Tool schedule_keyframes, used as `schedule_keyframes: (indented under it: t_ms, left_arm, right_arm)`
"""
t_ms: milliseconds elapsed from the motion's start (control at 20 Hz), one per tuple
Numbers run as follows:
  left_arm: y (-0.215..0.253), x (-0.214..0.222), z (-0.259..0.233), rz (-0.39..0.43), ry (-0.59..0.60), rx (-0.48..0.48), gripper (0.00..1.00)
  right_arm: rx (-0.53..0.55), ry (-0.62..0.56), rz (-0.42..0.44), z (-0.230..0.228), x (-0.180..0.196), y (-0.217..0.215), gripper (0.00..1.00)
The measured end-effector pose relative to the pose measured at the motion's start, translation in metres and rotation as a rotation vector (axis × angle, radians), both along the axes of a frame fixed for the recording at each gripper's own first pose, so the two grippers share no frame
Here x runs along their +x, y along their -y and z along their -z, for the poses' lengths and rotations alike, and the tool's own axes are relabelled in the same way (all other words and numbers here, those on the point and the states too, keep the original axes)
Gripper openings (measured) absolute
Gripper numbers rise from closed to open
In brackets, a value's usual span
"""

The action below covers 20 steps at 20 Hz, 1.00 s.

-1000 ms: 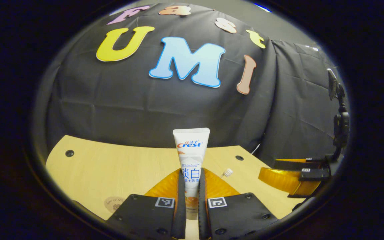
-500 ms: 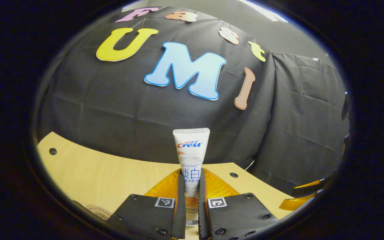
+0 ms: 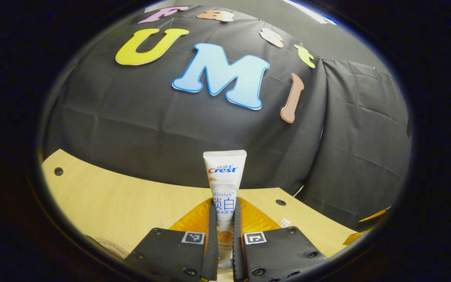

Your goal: Put the toothbrush and toothpaste on the desktop into the cup, then pick up the cup and place it on the coaster on the desktop.

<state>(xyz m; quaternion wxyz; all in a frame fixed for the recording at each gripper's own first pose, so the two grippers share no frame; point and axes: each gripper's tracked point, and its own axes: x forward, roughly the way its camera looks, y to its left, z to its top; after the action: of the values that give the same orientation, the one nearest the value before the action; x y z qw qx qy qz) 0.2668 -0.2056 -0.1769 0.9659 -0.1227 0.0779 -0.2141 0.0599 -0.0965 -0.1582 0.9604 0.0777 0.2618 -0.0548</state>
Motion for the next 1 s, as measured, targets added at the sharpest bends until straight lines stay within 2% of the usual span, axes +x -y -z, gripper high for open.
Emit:
schedule_keyframes:
  t_ms: [300, 350, 400, 450, 500, 550, 650, 700, 850, 1000]
  left_arm:
    - [0.003, -0.005, 0.013, 0.002, 0.003, 0.012, 0.24]
    - [0.003, -0.01, 0.011, 0.014, 0.001, -0.004, 0.3]
    - [0.001, -0.012, 0.009, 0.019, -0.007, -0.016, 0.36]
    - [0.0, -0.015, 0.007, 0.017, -0.01, -0.02, 0.55]
    - [-0.002, -0.019, 0.007, 0.016, -0.014, -0.017, 0.49]
    - [-0.005, -0.02, 0.007, 0.007, -0.014, -0.01, 0.75]
    - [-0.009, -0.024, -0.001, 0.003, -0.006, -0.01, 0.89]
    - [-0.011, -0.027, -0.004, 0.0, -0.003, -0.009, 0.83]
    - [-0.02, -0.036, -0.014, -0.013, 0.005, 0.001, 0.95]
    - [-0.031, -0.043, -0.022, -0.032, 0.014, 0.04, 0.95]
  right_arm:
    - [0.002, -0.004, -0.037, -0.001, 0.003, -0.011, 0.8]
    - [0.003, -0.005, -0.04, 0.0, 0.002, -0.012, 0.77]
    - [0.004, -0.006, -0.044, -0.001, 0.003, -0.013, 0.8]
    - [0.005, -0.006, -0.049, 0.0, 0.003, -0.015, 0.8]
    - [0.006, -0.007, -0.055, -0.001, 0.004, -0.017, 0.8]
    - [0.005, -0.007, -0.064, 0.0, 0.004, -0.02, 0.8]
    - [0.002, -0.011, -0.087, 0.0, 0.006, -0.027, 0.8]
    - [0.0, -0.012, -0.098, -0.001, 0.007, -0.031, 0.8]
    - [-0.004, -0.024, -0.144, 0.001, 0.013, -0.044, 0.77]
    - [0.001, -0.048, -0.195, 0.005, 0.021, -0.059, 0.8]
